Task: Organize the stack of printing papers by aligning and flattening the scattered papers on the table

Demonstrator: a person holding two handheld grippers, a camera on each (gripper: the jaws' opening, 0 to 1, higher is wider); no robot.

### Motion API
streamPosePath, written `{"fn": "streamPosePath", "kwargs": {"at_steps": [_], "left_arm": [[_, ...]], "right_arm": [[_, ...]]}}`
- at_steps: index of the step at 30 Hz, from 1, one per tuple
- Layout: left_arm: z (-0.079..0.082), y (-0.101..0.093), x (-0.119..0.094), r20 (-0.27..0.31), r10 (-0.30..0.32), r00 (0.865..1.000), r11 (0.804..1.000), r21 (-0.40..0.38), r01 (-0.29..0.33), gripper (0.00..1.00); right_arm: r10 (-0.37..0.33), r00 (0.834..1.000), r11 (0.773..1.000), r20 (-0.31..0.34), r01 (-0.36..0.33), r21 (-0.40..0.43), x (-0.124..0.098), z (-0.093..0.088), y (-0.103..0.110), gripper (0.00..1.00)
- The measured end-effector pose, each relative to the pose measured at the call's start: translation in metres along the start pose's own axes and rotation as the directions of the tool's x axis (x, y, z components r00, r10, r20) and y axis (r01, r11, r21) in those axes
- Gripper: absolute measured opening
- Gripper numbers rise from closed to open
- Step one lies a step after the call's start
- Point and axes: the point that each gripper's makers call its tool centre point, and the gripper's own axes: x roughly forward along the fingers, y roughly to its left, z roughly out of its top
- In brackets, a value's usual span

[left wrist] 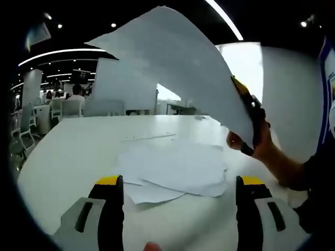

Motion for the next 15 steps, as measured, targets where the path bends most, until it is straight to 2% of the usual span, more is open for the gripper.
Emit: {"fn": "streamPosePath", "kwargs": {"at_steps": [6, 8, 11, 15], "left_arm": [[0.007, 0.0, 0.0, 0.027, 0.0, 1.0, 1.0, -0.011, 0.0, 0.91], [0.01, 0.0, 0.0, 0.042, -0.005, 0.999, 1.0, -0.023, 0.006, 0.9], [0.016, 0.001, -0.001, 0.061, -0.003, 0.998, 0.999, -0.031, 0.005, 0.9], [0.028, 0.001, -0.002, 0.104, -0.008, 0.995, 0.999, -0.049, 0.013, 0.9]], "right_arm": [[0.001, 1.0, 1.0, 0.012, -0.001, 0.03, -0.002, 0.003, 0.0, 0.0], [0.001, 1.0, 1.0, 0.01, -0.001, 0.031, 0.008, -0.004, 0.009, 0.0], [0.004, 1.0, 1.0, 0.008, -0.004, 0.031, 0.01, -0.005, 0.011, 0.0], [0.002, 1.0, 0.999, 0.004, -0.003, 0.037, 0.01, -0.006, 0.01, 0.0]]}}
